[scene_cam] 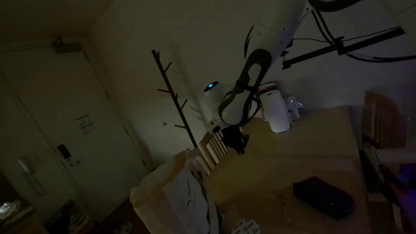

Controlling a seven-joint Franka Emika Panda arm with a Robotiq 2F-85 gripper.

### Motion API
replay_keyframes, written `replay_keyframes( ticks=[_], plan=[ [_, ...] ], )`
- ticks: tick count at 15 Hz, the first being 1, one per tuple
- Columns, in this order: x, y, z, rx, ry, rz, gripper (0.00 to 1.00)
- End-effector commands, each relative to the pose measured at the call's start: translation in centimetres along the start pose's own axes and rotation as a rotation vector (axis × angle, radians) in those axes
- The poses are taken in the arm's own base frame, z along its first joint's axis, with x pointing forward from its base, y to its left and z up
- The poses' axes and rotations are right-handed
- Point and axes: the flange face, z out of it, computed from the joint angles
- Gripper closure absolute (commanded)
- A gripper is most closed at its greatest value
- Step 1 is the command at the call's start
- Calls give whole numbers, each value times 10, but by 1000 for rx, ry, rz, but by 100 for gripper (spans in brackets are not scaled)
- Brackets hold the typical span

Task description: Put the marker into the bag.

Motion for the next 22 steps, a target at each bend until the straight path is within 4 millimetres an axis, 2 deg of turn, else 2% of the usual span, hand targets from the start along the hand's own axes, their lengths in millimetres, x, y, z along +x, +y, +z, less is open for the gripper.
replay_keyframes(
  ticks=[1, 5, 8, 10, 11, 14, 15, 17, 22],
  plan=[
    [7, -15, -54, 79, -60, -73, 93],
    [24, -34, -113, -80, -129, -190, 93],
    [24, -70, -138, -260, -122, -183, 93],
    [19, -94, -141, -357, -76, -120, 92],
    [24, -58, -137, -280, -95, -163, 82],
    [18, -87, -140, -329, -73, -135, 82],
    [18, -90, -140, -330, -72, -132, 93],
    [25, -78, -149, -347, -82, -246, 93],
    [43, -22, -163, -399, -47, -510, 93]
  ],
)
